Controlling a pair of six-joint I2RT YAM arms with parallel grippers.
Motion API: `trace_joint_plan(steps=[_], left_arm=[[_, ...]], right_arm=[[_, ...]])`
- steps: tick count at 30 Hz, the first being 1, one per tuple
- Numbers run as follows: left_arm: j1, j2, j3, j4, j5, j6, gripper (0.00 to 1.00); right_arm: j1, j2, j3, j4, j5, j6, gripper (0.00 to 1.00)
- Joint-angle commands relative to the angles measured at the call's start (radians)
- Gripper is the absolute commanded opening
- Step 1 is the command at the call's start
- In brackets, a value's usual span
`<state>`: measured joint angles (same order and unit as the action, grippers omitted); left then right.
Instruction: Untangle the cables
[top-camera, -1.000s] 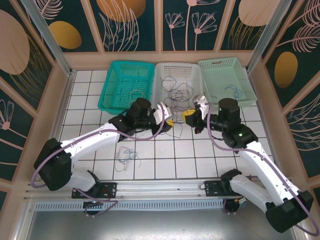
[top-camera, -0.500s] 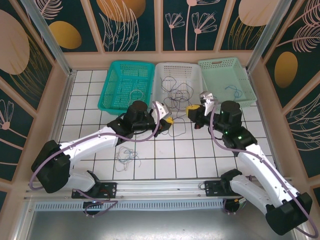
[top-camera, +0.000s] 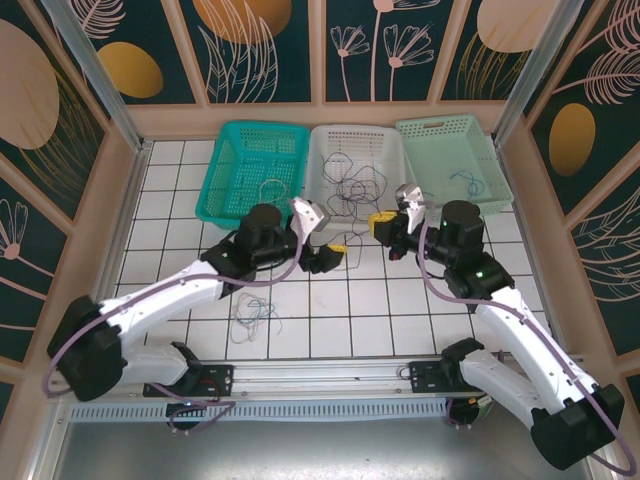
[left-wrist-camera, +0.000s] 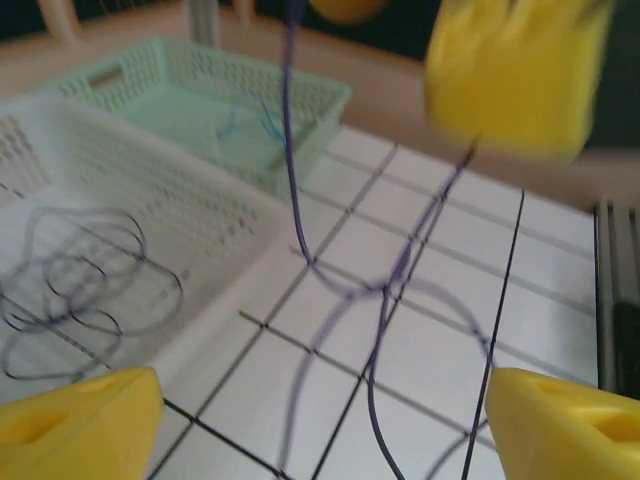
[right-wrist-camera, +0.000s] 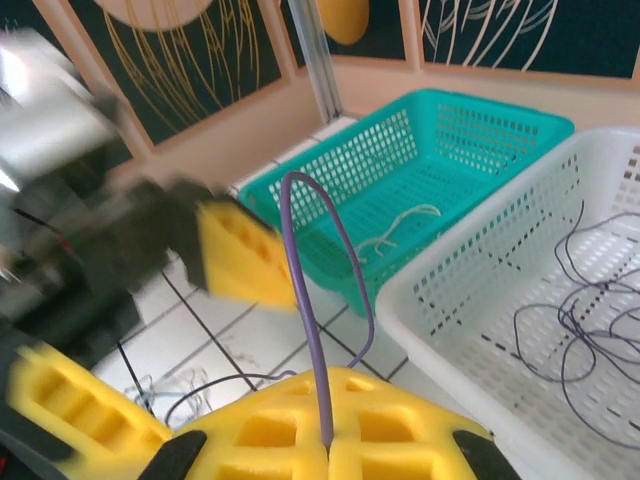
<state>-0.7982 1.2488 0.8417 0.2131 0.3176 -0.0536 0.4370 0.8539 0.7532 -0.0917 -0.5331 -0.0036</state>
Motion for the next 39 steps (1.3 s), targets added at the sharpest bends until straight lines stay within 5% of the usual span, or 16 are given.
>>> trace_joint_plan(steps=[1,20,26,33,39], left_arm=[[0.006,-0.068,-0.001,0.091,-0.088,-0.007,0.88],[0.019,0.158,0.198,0.025,0.118,0.096,0.76],[0.022,0.206,0.224,0.008,0.156,0.102,0.47],[0.021,0.223,0.224,0.020,0.194,0.094,0.37],[0.021,0.216,0.221,0.005,0.184,0.099,0.04]], right_arm=[[-0.008,0.003,0.044,-0.074,-0.037,-0.081,0.00],[-0.007,0.000,0.054,-0.080,-0.186,-0.085,0.00],[-0.008,-0.013,0.060,-0.077,-0.192,-0.083,0.00],[-0.009,-0.028,0.050,-0.058,-0.160,-0.077,0.00],[-0.011,-0.029,0.044,-0.057,-0.152,-0.069,0.00]])
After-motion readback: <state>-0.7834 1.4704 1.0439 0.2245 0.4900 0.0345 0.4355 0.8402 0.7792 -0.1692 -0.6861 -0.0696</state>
